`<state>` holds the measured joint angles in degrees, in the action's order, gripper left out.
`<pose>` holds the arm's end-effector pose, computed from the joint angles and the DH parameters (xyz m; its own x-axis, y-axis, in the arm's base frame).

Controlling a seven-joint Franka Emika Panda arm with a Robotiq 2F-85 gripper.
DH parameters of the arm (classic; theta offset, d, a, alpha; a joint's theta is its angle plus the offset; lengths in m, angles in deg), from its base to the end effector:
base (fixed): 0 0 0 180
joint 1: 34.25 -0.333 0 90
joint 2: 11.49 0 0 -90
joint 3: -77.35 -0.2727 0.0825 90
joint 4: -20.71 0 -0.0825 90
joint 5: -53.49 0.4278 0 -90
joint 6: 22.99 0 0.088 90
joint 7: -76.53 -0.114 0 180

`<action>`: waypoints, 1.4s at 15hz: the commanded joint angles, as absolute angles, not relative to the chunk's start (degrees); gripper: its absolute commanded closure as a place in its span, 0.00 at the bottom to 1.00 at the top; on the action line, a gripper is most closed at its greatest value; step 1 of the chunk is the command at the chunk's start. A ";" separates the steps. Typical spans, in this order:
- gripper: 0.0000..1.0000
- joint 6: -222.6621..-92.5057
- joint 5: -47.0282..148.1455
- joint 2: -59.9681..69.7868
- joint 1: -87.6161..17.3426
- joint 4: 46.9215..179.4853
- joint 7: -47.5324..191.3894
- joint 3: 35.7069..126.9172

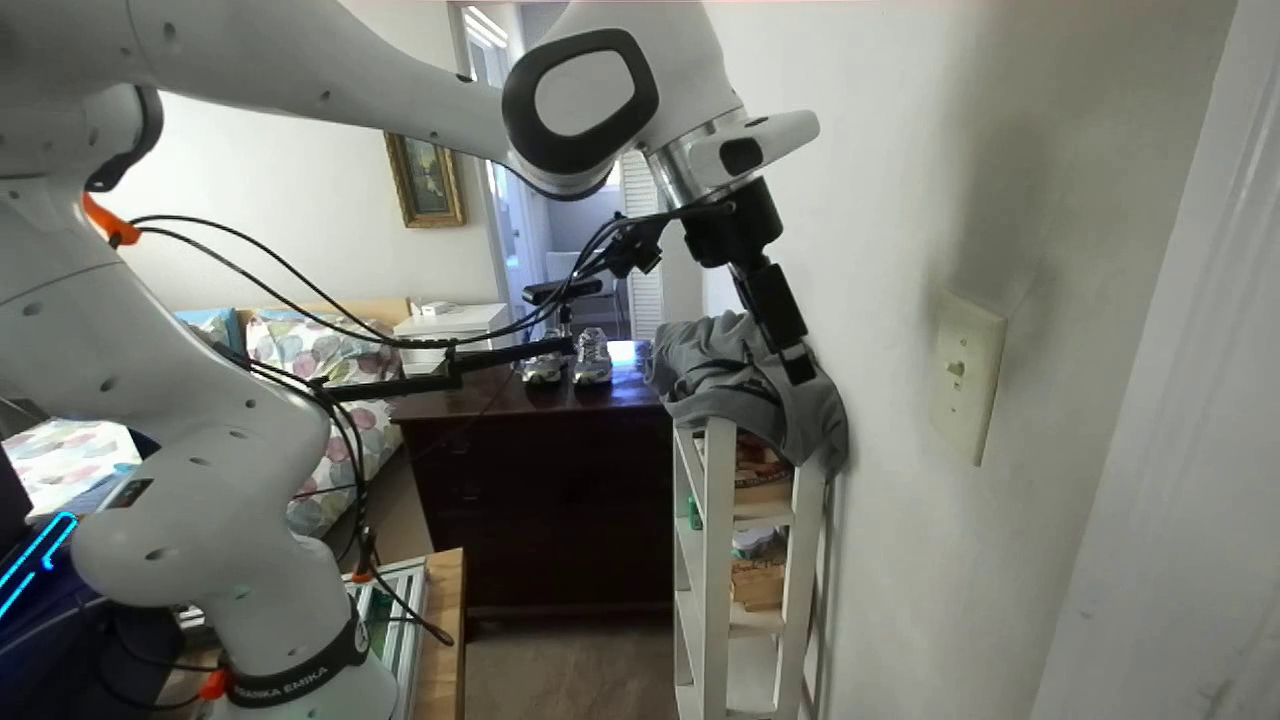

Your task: Turn off the light switch.

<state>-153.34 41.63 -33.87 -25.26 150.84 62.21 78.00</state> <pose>0.5217 -0.0951 0.4939 0.8741 -0.2642 0.4075 -0.3278 -0.9401 0.0936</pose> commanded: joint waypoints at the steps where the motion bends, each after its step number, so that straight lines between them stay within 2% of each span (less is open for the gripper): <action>1: 0.00 -158.26 38.46 -30.29 -23.38 148.00 58.44 77.46; 10: 0.00 -165.59 35.27 -25.91 -21.25 145.63 57.34 78.43; 21: 0.00 -167.85 36.35 -23.73 -21.18 145.21 55.93 79.69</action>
